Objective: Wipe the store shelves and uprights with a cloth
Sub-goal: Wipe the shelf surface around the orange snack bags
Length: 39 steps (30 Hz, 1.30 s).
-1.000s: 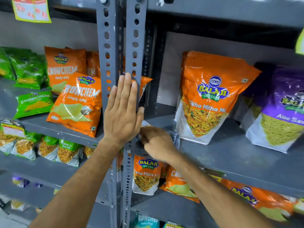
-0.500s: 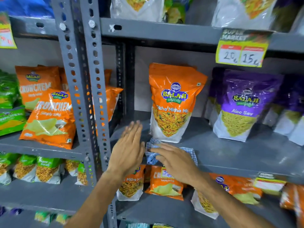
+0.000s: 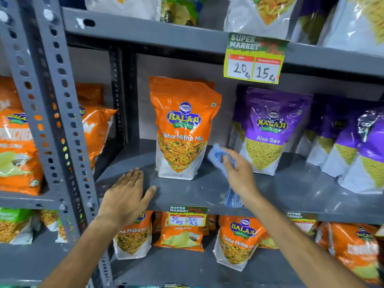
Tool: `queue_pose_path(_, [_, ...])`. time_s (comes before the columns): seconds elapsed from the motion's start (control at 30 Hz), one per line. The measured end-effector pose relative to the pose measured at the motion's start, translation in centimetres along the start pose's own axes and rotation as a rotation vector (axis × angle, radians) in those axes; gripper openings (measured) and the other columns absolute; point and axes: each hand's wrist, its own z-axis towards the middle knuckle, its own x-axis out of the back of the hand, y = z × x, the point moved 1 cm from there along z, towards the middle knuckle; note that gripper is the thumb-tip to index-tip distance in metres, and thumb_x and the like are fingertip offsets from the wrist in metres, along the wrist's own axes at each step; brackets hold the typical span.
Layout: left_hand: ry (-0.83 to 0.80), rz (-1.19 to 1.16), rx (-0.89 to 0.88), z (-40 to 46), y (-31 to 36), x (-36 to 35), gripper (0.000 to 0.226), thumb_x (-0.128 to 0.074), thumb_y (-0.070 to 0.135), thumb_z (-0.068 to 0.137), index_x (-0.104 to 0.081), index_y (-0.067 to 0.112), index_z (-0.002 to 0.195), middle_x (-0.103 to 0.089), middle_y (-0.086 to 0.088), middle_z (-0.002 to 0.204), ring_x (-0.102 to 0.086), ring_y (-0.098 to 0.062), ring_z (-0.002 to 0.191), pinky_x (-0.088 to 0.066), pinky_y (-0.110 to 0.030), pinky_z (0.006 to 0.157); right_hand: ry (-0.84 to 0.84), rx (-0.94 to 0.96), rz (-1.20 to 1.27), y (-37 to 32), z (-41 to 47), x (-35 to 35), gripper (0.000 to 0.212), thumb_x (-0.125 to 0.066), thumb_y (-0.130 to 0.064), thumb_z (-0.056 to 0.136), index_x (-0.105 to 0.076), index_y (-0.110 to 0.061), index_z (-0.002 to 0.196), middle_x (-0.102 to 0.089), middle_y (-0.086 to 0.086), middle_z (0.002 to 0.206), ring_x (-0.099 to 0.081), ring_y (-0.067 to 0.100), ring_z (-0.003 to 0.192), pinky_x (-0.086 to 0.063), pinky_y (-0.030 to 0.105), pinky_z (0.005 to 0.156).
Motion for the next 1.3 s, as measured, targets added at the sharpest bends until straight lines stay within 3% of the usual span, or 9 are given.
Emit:
queue_pose_path(0.07, [0.013,0.000,-0.001,0.1,-0.1,-0.3,0.108,0.006,0.076,0.085,-0.024,0.009,0.164,-0.022,-0.010,0.173,-0.020,-0.022,0.160,-0.011,-0.035,0.128,0.108,-0.107,-0.034,1.0,3.6,0.3,0.031,-0.053,-0.017,0.103,-0.066,-0.016,0.131,-0.069,0.001,0.115,-0.063,0.016,0.105,-0.043,0.026,0.084])
queue_pose_path(0.2, [0.026,-0.020,-0.004,0.4,-0.3,-0.6,0.106,0.001,0.077,0.087,-0.028,0.009,0.163,-0.026,-0.009,0.171,-0.023,-0.021,0.159,-0.014,-0.035,0.129,0.025,-0.288,-0.255,5.1,11.5,-3.0,0.032,-0.048,-0.033,0.103,-0.065,-0.016,0.124,-0.069,0.018,0.121,-0.063,0.037,0.109,-0.051,0.042,0.089])
queue_pose_path(0.37, [0.031,-0.026,0.015,1.0,-0.5,-0.9,0.101,-0.005,0.078,0.090,-0.026,0.013,0.164,-0.022,-0.005,0.173,-0.021,-0.018,0.159,-0.018,-0.038,0.131,-0.357,-0.229,-0.489,9.5,16.5,-8.0,0.039,-0.036,-0.037,0.107,-0.059,-0.022,0.134,-0.061,0.017,0.139,-0.059,0.038,0.122,-0.043,0.036,0.088])
queue_pose_path(0.47, [0.022,-0.019,0.045,1.2,-0.9,-1.4,0.099,-0.006,0.079,0.091,-0.024,0.016,0.165,-0.020,-0.002,0.174,-0.019,-0.017,0.160,-0.025,-0.044,0.128,-0.406,-0.189,-0.569,10.5,17.3,-9.7,0.044,-0.038,-0.051,0.105,-0.058,-0.027,0.136,-0.059,0.012,0.143,-0.058,0.038,0.124,-0.047,0.043,0.095])
queue_pose_path(0.7, [0.030,-0.005,0.040,0.7,-0.7,-1.0,0.099,-0.008,0.077,0.091,-0.028,0.014,0.164,-0.024,-0.004,0.172,-0.021,-0.017,0.159,-0.018,-0.036,0.130,-0.484,-0.104,-0.632,8.6,14.9,-8.8,0.040,-0.033,-0.037,0.107,-0.054,-0.034,0.141,-0.058,0.011,0.146,-0.056,0.038,0.127,-0.044,0.040,0.095])
queue_pose_path(0.93, [-0.006,-0.008,0.055,0.4,-0.4,-0.7,0.102,-0.006,0.080,0.088,-0.025,0.015,0.164,-0.023,-0.003,0.173,-0.020,-0.017,0.159,-0.021,-0.041,0.130,-0.492,-0.040,-0.566,5.9,8.7,-5.2,0.042,-0.046,-0.023,0.100,-0.057,-0.040,0.138,-0.064,0.015,0.136,-0.061,0.041,0.118,-0.052,0.042,0.092])
queue_pose_path(1.03, [-0.017,-0.007,0.060,0.4,-0.4,-0.5,0.104,-0.003,0.081,0.087,-0.024,0.015,0.165,-0.023,-0.003,0.173,-0.020,-0.017,0.159,-0.022,-0.042,0.130,-0.492,-0.035,-0.547,4.8,5.6,-3.5,0.036,-0.048,-0.022,0.102,-0.062,-0.032,0.134,-0.067,0.020,0.128,-0.061,0.043,0.117,-0.052,0.044,0.090])
queue_pose_path(1.13, [-0.011,-0.010,0.063,0.3,-0.4,-0.4,0.106,-0.001,0.083,0.086,-0.025,0.015,0.164,-0.023,-0.003,0.173,-0.020,-0.018,0.159,-0.023,-0.043,0.129,-0.497,-0.007,-0.464,4.6,2.8,-1.8,0.031,-0.049,-0.025,0.103,-0.065,-0.034,0.127,-0.070,0.008,0.129,-0.062,0.033,0.120,-0.052,0.041,0.091])
queue_pose_path(1.3, [-0.007,-0.008,0.060,0.2,0.0,-0.2,0.106,-0.001,0.081,0.086,-0.024,0.014,0.165,-0.023,-0.003,0.173,-0.021,-0.018,0.159,-0.020,-0.040,0.130,-0.465,-0.163,-0.014,3.6,3.8,1.6,0.026,-0.056,-0.009,0.101,-0.070,-0.026,0.115,-0.069,-0.002,0.118,-0.061,0.015,0.114,-0.043,0.023,0.082])
